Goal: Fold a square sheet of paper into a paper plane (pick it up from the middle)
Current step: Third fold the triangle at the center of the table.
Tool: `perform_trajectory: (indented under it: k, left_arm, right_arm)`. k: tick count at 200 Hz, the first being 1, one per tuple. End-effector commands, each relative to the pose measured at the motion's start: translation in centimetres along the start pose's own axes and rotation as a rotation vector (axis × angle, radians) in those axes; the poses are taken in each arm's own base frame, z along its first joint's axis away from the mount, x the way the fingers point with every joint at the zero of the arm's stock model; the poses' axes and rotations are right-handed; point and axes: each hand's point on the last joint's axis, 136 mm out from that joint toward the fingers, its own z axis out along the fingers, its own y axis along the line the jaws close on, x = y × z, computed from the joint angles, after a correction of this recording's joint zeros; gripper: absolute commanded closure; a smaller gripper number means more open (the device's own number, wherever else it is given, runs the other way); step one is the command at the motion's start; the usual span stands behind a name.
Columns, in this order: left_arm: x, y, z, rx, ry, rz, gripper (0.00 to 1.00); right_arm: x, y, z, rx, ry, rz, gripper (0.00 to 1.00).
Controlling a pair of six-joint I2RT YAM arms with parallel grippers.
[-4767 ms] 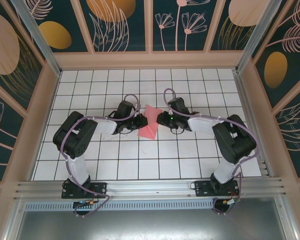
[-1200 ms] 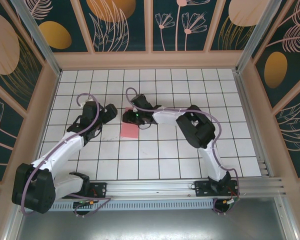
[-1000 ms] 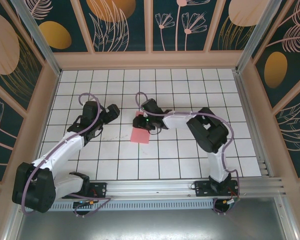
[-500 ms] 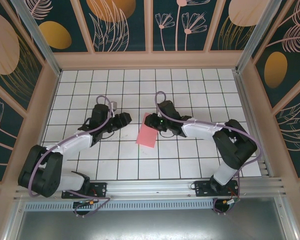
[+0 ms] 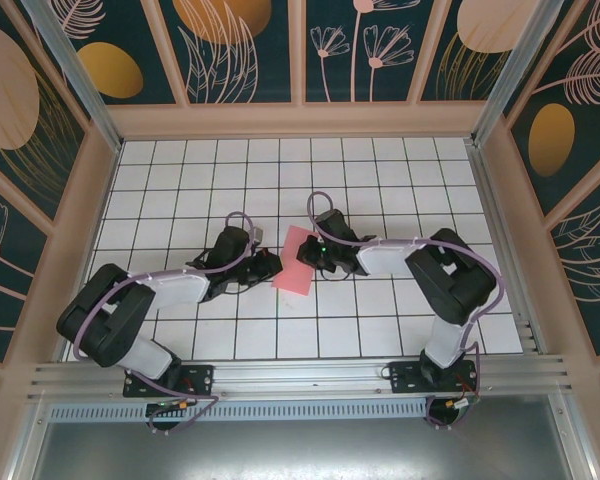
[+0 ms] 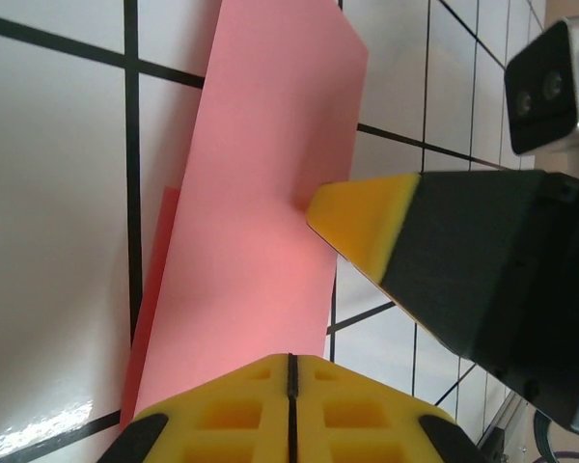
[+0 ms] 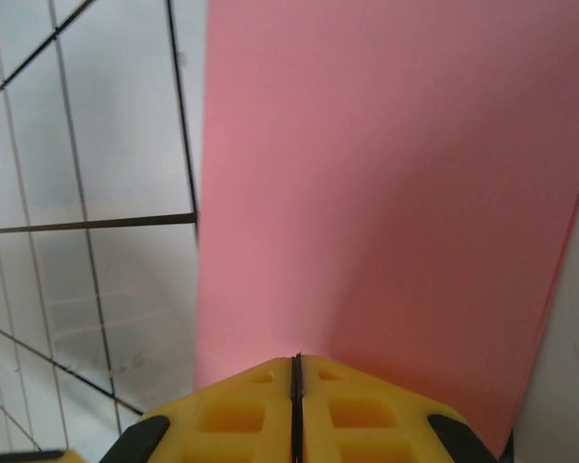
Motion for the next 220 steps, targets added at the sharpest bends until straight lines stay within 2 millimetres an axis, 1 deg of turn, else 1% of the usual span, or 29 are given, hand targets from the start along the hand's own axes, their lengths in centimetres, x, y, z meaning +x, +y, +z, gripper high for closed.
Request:
perform_trajectory:
  k: [1,28,62,78,100,113,123,144,164,183,204,220]
  left_arm:
    - [-0.3,-0.4,0.7,0.013,-0.014,-0.007,0.91]
    - [-0.4,0.5,1.4,-0.026,-0.010,-0.006,0.91]
    - [-0.9,1.2,2.3,-0.065,-0.011,0.006,0.92]
    - [-0.9,1.8,2.5,-0.088,-0.010,0.006,0.93]
    - [-0.4,2.7,2.7,-0.112,0.004,-0.003,0.94]
    - [-0.1,3.4,2.8,-0.134,0.011,-0.010,0.94]
    - [0.0,3.9,2.9,-0.150,0.015,-0.014,0.94]
    - [0.3,4.6,3.0,-0.171,0.021,-0.021,0.95]
    - [0.4,5.1,3.0,-0.190,0.020,-0.031,0.97]
    - [0.5,5.6,2.8,-0.210,0.019,-0.038,0.98]
    - [0.8,6.1,2.7,-0.229,0.021,-0.047,1.00]
    - [1.1,6.4,2.6,-0.235,0.025,-0.055,1.00]
  right_arm:
    - [-1.3,1.0,0.6,-0.035,-0.012,-0.016,0.90]
    - [-1.7,0.5,1.7,-0.026,0.010,-0.044,0.90]
    - [-2.0,-0.1,2.8,-0.014,0.041,-0.077,0.90]
    - [-2.2,0.1,2.6,-0.018,0.036,-0.080,0.90]
    - [-2.4,1.3,1.6,-0.049,0.019,-0.091,0.89]
    - [-2.1,2.0,1.0,-0.066,0.016,-0.099,0.89]
    - [-1.5,2.4,0.9,-0.076,0.025,-0.104,0.89]
    - [0.2,2.8,1.4,-0.079,0.058,-0.109,0.90]
    - [1.4,2.2,2.0,-0.067,0.084,-0.095,0.90]
    - [1.9,0.8,2.4,-0.031,0.094,-0.084,0.90]
    - [1.6,-1.1,2.2,0.029,0.088,-0.080,0.90]
    - [0.7,-2.7,1.6,0.072,0.064,-0.071,0.91]
